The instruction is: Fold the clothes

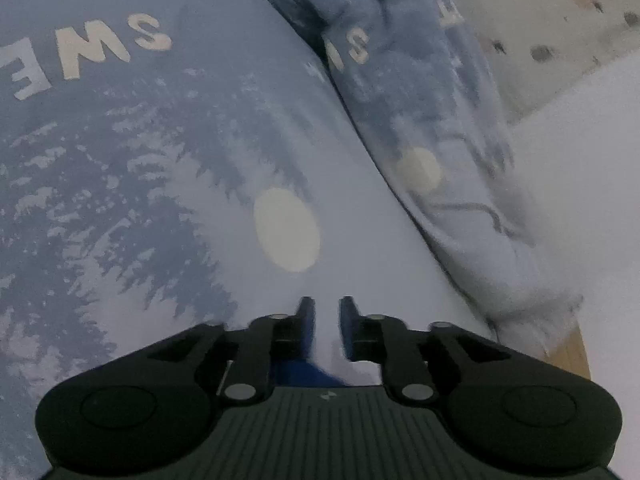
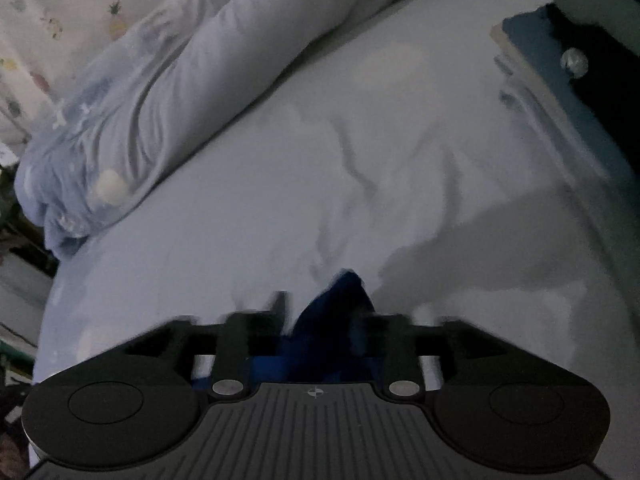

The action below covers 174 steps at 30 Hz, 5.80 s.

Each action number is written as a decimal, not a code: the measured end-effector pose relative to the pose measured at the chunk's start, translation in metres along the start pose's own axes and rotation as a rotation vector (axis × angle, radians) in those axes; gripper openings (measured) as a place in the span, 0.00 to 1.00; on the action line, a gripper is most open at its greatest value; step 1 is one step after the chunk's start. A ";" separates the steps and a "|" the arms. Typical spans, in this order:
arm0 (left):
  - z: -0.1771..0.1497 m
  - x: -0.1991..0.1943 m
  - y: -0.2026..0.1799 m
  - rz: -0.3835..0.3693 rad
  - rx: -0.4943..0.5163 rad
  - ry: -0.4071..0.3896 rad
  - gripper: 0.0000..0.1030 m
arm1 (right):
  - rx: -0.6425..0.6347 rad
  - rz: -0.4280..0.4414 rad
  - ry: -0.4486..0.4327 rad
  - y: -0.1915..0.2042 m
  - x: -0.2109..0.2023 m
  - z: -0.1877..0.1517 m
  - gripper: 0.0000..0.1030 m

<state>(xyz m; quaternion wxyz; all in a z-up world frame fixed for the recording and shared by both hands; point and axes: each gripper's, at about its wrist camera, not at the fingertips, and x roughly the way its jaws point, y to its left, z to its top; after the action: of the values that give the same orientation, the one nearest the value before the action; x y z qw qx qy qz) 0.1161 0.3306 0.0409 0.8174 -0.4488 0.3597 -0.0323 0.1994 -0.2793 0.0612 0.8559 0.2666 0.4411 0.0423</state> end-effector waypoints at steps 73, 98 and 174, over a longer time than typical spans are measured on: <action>-0.049 -0.005 -0.013 -0.023 0.436 0.132 0.14 | -0.968 0.134 -0.220 0.265 -0.101 -0.364 0.09; -0.120 0.027 -0.204 -0.044 0.667 0.153 0.11 | -0.552 0.128 -0.350 0.132 -0.215 -0.279 0.07; -0.162 0.173 -0.189 -0.114 0.579 0.306 0.12 | -0.507 0.159 -0.031 -0.032 -0.008 -0.049 0.19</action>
<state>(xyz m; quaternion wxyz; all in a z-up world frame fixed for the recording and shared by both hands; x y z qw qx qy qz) 0.1953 0.0380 0.0318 0.8443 -0.2074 0.4286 -0.2459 0.1510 -0.2886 0.0281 0.8961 0.0779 0.3807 0.2144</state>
